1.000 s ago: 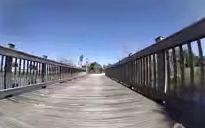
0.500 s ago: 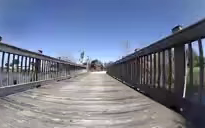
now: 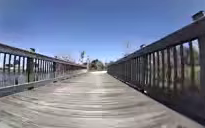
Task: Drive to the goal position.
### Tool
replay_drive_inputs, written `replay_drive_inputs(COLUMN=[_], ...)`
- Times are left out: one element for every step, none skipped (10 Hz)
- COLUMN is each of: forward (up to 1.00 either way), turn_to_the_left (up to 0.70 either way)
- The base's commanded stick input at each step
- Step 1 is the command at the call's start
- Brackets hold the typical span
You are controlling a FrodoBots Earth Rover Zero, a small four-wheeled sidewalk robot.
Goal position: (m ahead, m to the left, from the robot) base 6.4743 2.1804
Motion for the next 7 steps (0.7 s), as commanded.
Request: replay_drive_inputs(forward=[0.85, 0.85, 0.85, 0.85, 0.85, 0.85, 0.85], turn_to_the_left=[0.0, 0.0, 0.0, 0.0, 0.0, 0.0, 0.0])
